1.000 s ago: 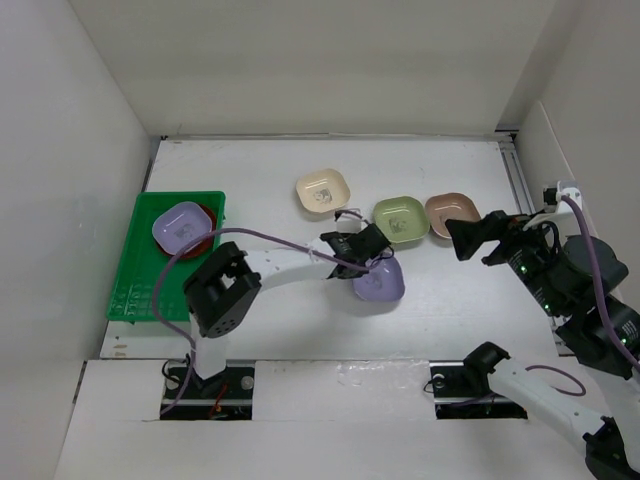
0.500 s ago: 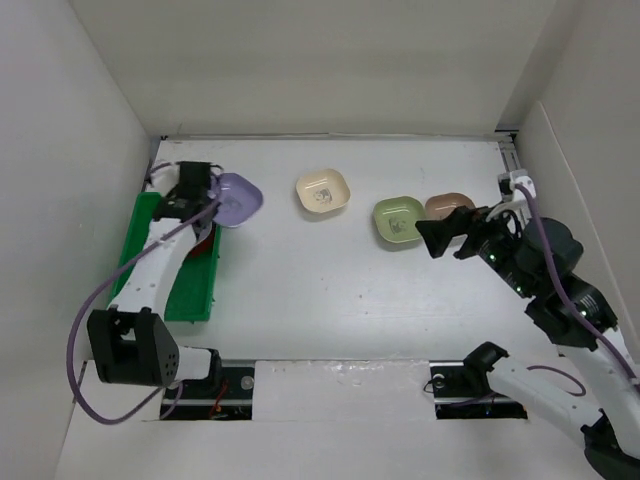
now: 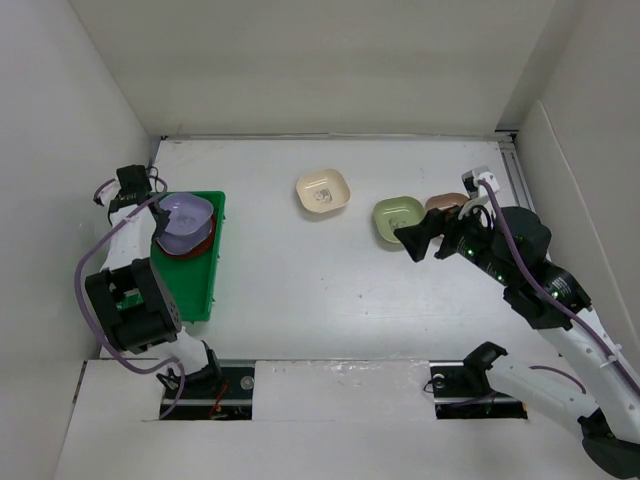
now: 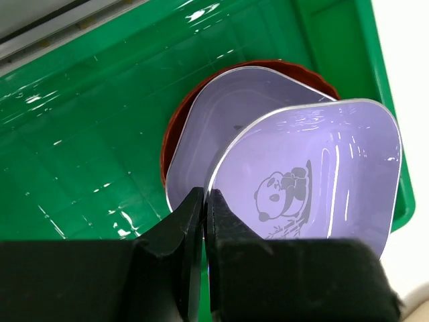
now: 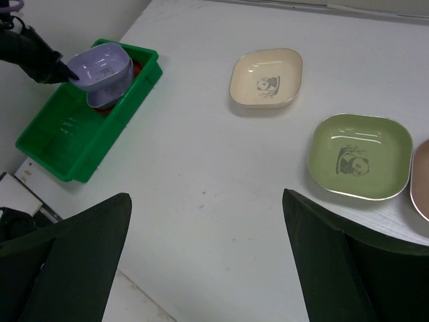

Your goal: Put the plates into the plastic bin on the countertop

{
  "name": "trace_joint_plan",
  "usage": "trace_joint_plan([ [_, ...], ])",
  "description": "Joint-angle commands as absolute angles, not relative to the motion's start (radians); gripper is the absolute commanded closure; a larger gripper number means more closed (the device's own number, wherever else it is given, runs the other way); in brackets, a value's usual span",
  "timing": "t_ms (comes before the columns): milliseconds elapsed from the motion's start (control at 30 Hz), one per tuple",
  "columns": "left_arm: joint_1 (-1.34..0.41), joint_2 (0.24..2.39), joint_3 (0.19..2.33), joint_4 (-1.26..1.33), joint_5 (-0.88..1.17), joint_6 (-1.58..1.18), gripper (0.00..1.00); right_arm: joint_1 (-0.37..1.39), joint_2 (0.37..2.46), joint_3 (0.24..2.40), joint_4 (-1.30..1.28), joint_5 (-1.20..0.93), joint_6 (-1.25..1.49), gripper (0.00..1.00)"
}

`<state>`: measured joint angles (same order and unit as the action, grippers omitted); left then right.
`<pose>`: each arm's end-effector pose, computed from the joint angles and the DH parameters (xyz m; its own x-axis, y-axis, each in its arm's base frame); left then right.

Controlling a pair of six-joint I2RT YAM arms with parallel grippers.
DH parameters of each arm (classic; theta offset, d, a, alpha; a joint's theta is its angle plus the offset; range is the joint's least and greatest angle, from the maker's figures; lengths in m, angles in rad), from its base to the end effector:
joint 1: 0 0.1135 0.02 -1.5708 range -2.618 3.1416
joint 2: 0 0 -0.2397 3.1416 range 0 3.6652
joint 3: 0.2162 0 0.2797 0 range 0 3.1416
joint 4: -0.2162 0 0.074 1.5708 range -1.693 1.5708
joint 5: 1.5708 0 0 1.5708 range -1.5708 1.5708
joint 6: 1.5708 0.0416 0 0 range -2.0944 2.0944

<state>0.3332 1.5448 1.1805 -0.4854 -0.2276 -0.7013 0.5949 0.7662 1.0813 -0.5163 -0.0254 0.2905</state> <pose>0.3428 0.1286 0.2258 -0.2459 -0.7502 -0.6137 -0.8089 0.5077 -0.2965 0.1664 0.1139 0.3983 -0.3250 0.1259 -0.9373 -0.5091 0.8120 0.2855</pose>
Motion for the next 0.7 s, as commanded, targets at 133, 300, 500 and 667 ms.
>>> trace_joint_plan([
  [133, 0.333, 1.520, 1.247, -0.480, -0.252, -0.669, 0.90, 0.591, 0.767, 1.091, -0.451, -0.080, 0.262, 0.00],
  [300, 0.333, 1.441, 1.267, -0.494, -0.273, -0.669, 0.12, 0.591, 0.767, 1.091, -0.451, -0.101, 0.253, 0.00],
  [500, 0.189, 1.355, 1.344, -0.482, -0.301, -0.649, 0.00, 0.591, 0.739, 1.081, -0.440, -0.078, 0.253, 0.00],
  [667, -0.191, 1.508, 1.463, -0.471, -0.357, -0.686, 0.00, 0.581, 0.761, 1.060, -0.431, -0.038, 0.274, 0.00],
])
